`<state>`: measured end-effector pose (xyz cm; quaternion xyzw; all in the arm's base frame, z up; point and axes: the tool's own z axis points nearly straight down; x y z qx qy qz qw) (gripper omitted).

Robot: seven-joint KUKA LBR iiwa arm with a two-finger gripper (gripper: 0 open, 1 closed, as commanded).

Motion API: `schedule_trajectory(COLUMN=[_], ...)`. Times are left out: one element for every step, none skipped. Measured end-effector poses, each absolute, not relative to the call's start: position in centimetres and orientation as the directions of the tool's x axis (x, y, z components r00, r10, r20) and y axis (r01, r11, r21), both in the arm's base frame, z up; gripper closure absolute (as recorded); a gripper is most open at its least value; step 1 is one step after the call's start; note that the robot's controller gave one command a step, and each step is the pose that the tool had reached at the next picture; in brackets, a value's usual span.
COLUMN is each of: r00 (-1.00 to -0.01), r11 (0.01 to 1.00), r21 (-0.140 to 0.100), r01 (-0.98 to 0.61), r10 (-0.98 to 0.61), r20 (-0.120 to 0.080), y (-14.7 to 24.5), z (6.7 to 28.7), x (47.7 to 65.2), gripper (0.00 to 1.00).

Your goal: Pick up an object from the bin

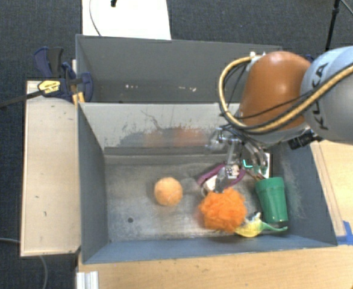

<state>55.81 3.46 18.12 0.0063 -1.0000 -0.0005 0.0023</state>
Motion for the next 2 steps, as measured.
schedule_trajectory(r00=[-1.000,-0.997], r11=[1.000,0.997], r21=[0.001,0.001], r01=[-0.012,-0.083], r10=[-0.012,-0.083], r20=[-0.003,-0.008], y=[3.4,1.8], z=[18.5,15.1], x=[56.0,55.1], gripper=[0.00,0.00])
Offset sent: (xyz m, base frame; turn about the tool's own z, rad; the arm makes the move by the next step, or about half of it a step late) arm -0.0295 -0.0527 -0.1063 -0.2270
